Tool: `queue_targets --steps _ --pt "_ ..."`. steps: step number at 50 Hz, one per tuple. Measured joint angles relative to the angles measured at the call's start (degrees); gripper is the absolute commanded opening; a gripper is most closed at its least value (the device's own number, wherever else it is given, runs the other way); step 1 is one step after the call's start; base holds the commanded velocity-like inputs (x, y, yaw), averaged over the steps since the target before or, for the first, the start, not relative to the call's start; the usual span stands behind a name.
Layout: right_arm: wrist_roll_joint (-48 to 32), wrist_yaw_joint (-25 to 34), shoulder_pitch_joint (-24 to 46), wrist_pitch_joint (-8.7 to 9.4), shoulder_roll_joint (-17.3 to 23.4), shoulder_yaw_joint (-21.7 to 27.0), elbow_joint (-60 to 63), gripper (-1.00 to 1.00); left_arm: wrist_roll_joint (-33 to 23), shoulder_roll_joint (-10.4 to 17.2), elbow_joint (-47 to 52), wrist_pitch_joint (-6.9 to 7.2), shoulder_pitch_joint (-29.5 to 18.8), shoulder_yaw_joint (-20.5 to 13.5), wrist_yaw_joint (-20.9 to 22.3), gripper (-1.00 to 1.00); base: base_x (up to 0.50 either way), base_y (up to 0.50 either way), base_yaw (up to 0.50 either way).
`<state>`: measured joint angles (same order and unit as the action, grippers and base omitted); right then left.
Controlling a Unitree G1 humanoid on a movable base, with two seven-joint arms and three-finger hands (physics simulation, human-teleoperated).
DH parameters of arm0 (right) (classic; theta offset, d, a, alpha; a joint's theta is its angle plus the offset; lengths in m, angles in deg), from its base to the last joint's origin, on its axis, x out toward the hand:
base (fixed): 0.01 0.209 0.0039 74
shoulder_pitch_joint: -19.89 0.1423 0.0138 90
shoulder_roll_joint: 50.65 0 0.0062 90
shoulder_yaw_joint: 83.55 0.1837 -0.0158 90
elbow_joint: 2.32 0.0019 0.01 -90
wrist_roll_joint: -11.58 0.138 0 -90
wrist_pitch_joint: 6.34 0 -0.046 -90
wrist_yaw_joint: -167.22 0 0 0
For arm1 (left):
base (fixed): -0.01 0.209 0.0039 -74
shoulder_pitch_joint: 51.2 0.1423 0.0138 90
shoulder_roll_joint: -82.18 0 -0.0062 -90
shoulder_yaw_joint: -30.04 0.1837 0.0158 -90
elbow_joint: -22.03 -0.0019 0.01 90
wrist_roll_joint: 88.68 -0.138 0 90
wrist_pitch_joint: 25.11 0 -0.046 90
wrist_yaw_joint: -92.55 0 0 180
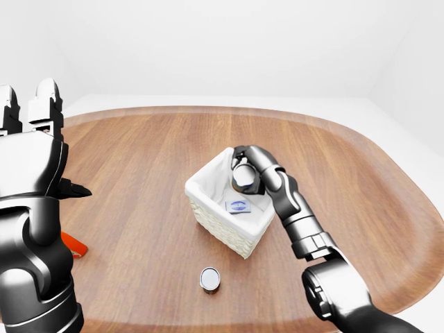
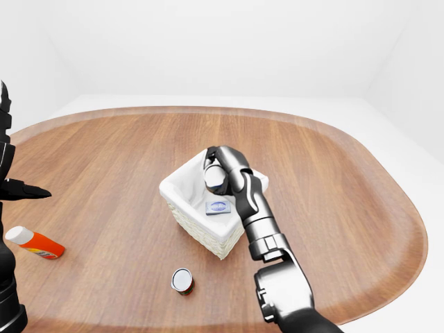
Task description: Pick up the alphabet soup and the cream cheese box, and put them in the basket.
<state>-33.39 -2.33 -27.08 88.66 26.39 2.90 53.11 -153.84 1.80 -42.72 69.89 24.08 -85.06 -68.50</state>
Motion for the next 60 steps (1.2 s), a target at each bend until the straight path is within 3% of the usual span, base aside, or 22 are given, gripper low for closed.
queue_targets --steps 20,21,22,23,60 --pt "-1.73 -0.29 -0.67 0.00 -1.20 -0.72 -1.71 -1.00 -0.04 0.05 0.08 0.00 0.04 -0.05 0.17 1.00 0.00 0.00 0.00" --pt "-1.71 -0.31 -0.69 0.00 -1.21 -0.72 -1.76 -0.04 -0.05 0.06 0.12 0.00 0.04 -0.06 0.21 1.00 0.00 0.00 0.00" --pt "-1.51 -0.36 -0.74 0.00 -1.20 -0.71 -1.67 0.77 -0.05 0.06 0.14 0.00 0.03 -0.07 0.23 1.00 0.00 0.00 0.00" --pt "-1.32 -0.46 -0.78 0.00 -1.21 -0.70 -1.56 1.00 -0.06 0.06 0.15 0.00 0.03 -0.07 0.24 1.00 0.00 0.00 0.00" --pt "-1.16 2.49 -0.86 0.00 -0.44 0.18 8.97 1.00 0.45 0.15 -0.45 0.00 0.00 0.02 -0.12 1.00 0.00 0.00 0.00"
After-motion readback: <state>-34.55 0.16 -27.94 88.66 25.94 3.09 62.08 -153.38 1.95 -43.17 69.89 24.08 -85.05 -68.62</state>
